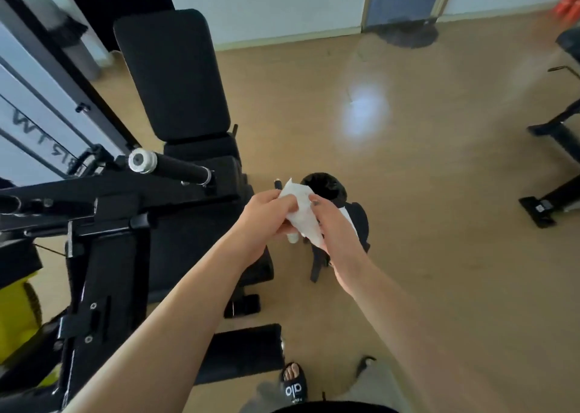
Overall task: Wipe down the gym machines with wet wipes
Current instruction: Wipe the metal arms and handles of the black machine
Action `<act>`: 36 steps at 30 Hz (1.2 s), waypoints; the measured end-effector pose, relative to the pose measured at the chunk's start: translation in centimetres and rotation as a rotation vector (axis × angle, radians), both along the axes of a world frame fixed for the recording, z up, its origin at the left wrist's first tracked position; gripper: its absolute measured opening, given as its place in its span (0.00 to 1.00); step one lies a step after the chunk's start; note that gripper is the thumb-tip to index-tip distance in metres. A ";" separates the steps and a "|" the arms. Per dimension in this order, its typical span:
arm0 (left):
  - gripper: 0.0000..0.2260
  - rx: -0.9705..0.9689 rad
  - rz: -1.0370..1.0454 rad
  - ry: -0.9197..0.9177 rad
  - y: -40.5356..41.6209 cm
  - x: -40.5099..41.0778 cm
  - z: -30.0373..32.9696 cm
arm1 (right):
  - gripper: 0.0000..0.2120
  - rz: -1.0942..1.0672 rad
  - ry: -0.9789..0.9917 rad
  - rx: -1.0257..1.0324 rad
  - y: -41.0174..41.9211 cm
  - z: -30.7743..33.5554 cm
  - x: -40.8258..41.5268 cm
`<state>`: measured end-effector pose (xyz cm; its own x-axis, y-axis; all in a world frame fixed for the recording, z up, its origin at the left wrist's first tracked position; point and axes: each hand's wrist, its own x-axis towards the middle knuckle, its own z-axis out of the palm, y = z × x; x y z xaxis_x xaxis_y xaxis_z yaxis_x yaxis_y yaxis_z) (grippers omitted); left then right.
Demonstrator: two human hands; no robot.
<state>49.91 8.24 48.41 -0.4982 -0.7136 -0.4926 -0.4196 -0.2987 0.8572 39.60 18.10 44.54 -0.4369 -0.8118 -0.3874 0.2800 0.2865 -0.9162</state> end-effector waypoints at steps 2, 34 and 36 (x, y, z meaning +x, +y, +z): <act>0.08 0.023 0.084 0.029 -1.6 -1.2 0.3 | 0.12 0.088 0.196 -0.057 -1.1 -0.2 -1.6; 0.11 -1.386 1.211 -0.730 -8.0 1.0 3.5 | 0.08 0.691 0.476 -0.282 -23.2 0.0 -7.5; 0.11 -1.187 1.401 -0.450 -8.8 1.6 3.8 | 0.13 0.775 0.554 -0.342 -23.5 -0.3 -6.3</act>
